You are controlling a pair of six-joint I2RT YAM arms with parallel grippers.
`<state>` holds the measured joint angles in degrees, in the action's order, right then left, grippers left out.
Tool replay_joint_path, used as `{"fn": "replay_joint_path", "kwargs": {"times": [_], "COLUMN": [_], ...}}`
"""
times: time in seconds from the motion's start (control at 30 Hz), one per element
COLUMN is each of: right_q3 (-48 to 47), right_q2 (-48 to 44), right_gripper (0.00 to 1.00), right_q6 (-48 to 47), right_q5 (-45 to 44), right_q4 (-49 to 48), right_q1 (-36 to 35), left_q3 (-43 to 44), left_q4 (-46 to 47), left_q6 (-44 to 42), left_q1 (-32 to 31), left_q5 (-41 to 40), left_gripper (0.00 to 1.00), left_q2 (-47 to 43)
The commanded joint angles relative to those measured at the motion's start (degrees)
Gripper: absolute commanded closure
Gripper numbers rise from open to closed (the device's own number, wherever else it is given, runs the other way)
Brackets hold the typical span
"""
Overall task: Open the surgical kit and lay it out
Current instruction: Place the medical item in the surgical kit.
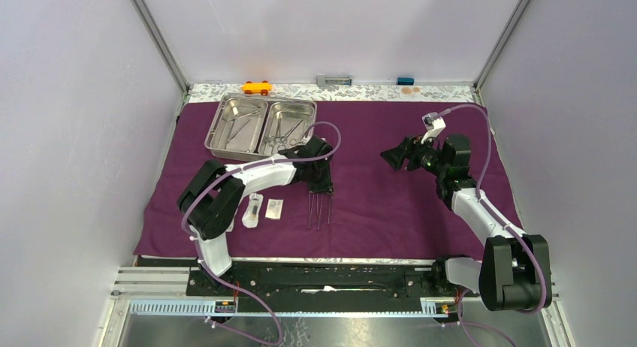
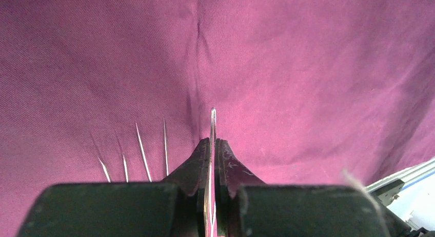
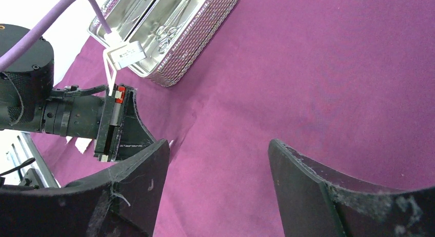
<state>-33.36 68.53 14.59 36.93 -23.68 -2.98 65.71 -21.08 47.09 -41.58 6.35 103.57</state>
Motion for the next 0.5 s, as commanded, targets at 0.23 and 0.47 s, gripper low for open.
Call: {"fn": "replay_joint_path", "kwargs": {"times": [0.23, 0.47], "right_q3": [0.49, 0.59], "right_q2": [-0.85, -1.16], "right_gripper": [0.22, 0.22], "right_q6": [-0.89, -1.12], "right_q5": [-0.15, -0.19], "right_q4": [-3.21, -3.31], "right_q1": [0.48, 0.65], "left_q3": [0.93, -2.14], "left_q4": [1.79, 1.39], "left_q6": [-1.55, -5.46], "left_q1": [-0.28, 1.37], "left_q5": [-2.85, -6.09], "left_gripper": [1.0, 1.0], "left_q2": [-4.12, -9.33]}}
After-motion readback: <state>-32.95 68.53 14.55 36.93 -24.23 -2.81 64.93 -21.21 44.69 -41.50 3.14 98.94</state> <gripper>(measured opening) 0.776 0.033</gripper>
